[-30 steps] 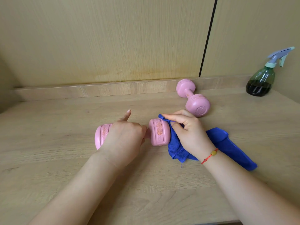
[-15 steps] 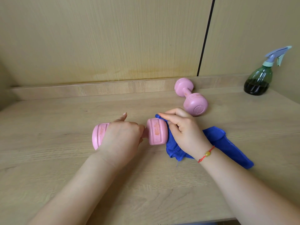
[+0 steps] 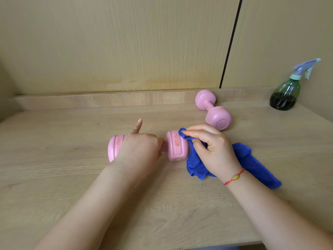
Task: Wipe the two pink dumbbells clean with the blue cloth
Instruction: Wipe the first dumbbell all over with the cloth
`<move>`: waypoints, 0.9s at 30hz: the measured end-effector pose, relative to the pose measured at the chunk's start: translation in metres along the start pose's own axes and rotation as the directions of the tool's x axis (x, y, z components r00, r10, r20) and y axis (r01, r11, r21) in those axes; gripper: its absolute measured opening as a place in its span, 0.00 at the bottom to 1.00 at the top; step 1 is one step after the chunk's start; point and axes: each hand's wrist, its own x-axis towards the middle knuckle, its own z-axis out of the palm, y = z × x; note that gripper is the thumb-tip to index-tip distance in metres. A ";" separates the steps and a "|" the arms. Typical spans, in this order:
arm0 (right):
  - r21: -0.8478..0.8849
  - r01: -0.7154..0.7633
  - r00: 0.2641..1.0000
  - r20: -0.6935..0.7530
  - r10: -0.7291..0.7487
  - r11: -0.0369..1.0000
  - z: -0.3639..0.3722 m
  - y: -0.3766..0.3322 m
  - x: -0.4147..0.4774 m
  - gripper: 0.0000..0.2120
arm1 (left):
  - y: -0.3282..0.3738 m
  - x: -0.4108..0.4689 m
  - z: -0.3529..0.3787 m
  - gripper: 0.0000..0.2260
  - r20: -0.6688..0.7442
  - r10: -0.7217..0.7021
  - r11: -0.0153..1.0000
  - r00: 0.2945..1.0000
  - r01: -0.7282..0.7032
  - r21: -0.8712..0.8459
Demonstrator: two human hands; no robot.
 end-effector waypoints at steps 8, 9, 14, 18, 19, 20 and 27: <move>0.176 -0.137 0.989 0.072 0.126 0.975 0.000 -0.007 0.000 0.09 | -0.001 -0.014 0.009 0.15 -0.215 -0.006 0.999 0.977 -0.003 -0.041; 0.173 -0.131 0.991 0.054 0.123 0.976 0.001 -0.008 0.001 0.09 | -0.001 -0.014 0.010 0.10 -0.259 0.013 0.999 0.966 -0.025 -0.044; -0.006 0.136 0.990 0.036 -0.136 0.991 0.005 -0.015 -0.002 0.04 | -0.006 -0.012 0.017 0.08 -0.336 0.032 0.993 0.941 -0.067 -0.095; -0.036 0.209 0.975 0.088 -0.205 0.977 0.001 -0.015 -0.004 0.03 | -0.007 -0.013 0.016 0.08 -0.352 0.023 0.992 0.936 -0.065 -0.110; -0.028 0.164 0.983 0.084 -0.162 0.986 0.000 -0.015 -0.003 0.04 | -0.007 -0.012 0.017 0.08 -0.352 0.021 0.992 0.936 -0.064 -0.112; -0.024 0.110 0.992 0.072 -0.108 0.994 0.000 -0.015 -0.002 0.05 | -0.008 -0.011 0.018 0.09 -0.350 0.020 0.991 0.937 -0.065 -0.118; -0.085 0.019 1.000 -0.019 -0.021 0.996 0.015 -0.020 0.006 0.07 | -0.007 -0.008 0.019 0.07 -0.357 0.015 0.993 0.934 -0.057 -0.107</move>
